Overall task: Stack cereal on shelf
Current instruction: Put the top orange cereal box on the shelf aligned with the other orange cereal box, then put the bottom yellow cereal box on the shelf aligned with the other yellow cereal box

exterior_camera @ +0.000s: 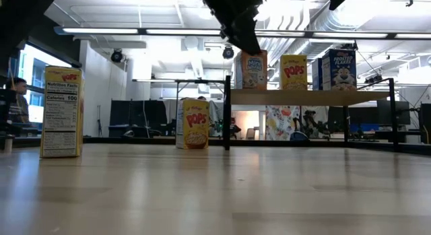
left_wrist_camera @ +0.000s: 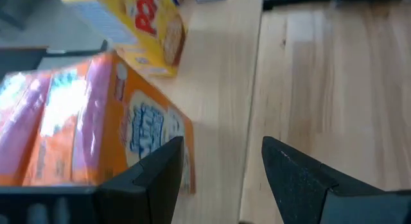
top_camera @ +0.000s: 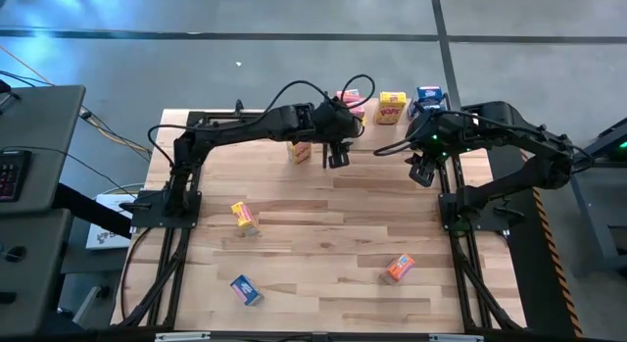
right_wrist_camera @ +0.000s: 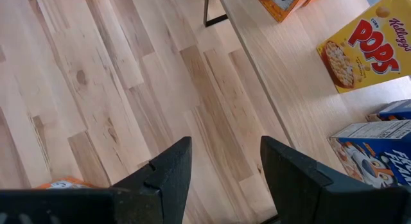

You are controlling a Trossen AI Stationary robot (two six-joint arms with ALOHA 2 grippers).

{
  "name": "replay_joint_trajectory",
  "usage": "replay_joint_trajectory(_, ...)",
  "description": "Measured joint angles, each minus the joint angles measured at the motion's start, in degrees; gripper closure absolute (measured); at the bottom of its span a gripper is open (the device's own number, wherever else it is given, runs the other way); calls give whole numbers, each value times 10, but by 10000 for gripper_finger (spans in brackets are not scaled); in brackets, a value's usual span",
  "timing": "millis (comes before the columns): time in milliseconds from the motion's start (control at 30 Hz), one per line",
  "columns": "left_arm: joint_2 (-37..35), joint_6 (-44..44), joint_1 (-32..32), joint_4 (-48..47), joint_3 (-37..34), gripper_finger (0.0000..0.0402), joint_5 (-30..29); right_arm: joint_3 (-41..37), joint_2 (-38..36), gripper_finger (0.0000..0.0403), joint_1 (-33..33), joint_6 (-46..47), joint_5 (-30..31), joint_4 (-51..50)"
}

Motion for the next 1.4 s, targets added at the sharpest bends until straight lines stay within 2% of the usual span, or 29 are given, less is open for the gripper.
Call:
replay_joint_trajectory(267, 8, -13, 8, 6, 1, 200, -16, 0, 0, 226, 0, 0, 0, 0)
replay_joint_trajectory(500, 8, -27, 10, -21, 1, 200, -49, 0, 0, 226, 0, 0, 0, 0)
replay_joint_trajectory(900, 8, -45, 8, -56, 1, 200, -66, 0, 0, 226, 0, 0, 0, 0)
replay_joint_trajectory(1167, -21, -92, -14, -124, 1, 200, -90, 0, 0, 226, 0, 0, 0, 0)
replay_joint_trajectory(1400, -50, -174, -55, -223, 1, 200, -104, 0, 0, 226, 0, 0, 0, 0)
